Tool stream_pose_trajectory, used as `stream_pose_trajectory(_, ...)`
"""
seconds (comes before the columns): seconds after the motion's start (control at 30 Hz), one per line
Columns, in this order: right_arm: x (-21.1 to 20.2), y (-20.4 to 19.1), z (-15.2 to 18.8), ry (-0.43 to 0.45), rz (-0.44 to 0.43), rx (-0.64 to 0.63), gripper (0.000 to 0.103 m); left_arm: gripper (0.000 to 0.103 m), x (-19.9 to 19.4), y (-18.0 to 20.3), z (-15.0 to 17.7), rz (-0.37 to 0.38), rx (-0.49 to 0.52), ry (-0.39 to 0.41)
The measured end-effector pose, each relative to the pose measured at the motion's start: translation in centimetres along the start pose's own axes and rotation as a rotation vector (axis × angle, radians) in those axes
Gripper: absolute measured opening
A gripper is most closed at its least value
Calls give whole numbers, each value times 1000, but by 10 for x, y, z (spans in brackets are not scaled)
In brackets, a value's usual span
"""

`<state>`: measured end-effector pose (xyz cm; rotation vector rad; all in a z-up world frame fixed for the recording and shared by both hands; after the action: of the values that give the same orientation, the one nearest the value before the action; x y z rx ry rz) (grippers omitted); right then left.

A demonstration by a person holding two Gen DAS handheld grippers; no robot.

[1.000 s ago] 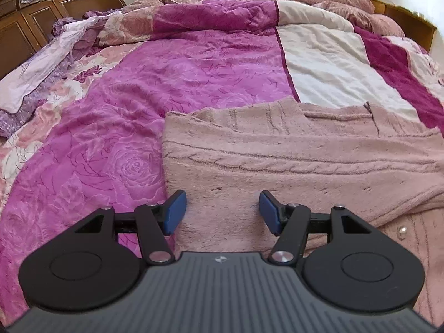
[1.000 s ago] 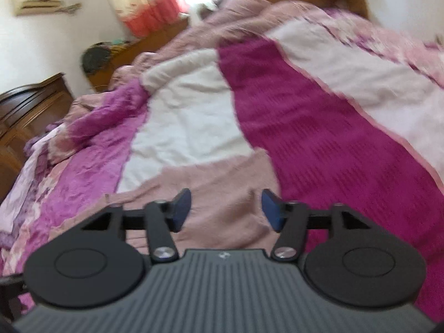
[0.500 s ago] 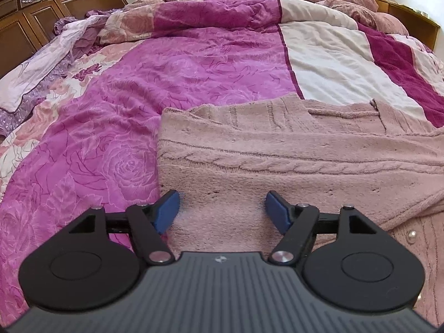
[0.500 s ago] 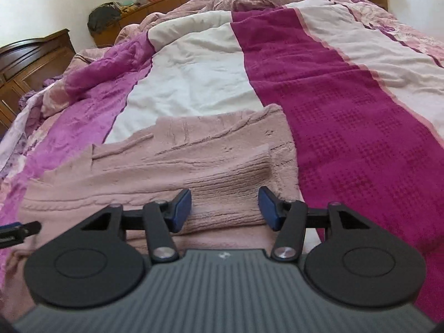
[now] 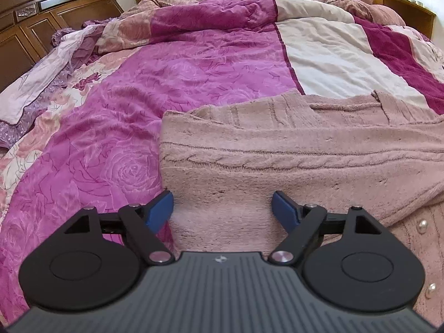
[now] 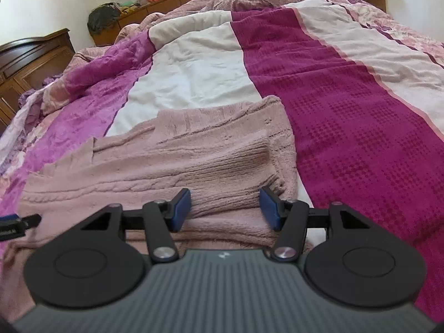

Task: Fold small clothes
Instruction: 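Move both open tools toward the ribbed hem of the cardigan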

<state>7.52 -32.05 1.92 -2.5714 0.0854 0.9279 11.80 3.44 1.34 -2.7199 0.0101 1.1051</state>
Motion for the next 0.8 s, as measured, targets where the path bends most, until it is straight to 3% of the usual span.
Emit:
stream_pose_trajectory(0.3,-53,-13,-8,39,-86,-15,58,84,-33,-7,4,17,-48,-7)
stream_pose_trajectory(0.8,-142,-22,20,33,-156,-154,58,84,-146,-7,38,42,-1,83)
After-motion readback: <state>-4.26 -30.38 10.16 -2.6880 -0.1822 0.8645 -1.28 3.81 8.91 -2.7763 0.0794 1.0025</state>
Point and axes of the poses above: each gripper's, at about its wrist camera, not at the fingertips, and x roughly the way its jaws point, y to its right, z to its underside, the point moved 3 cm from there along x, roughly the way its jaws point, and after that the axes turned 7 degrees about x, right-handed, at the moved point
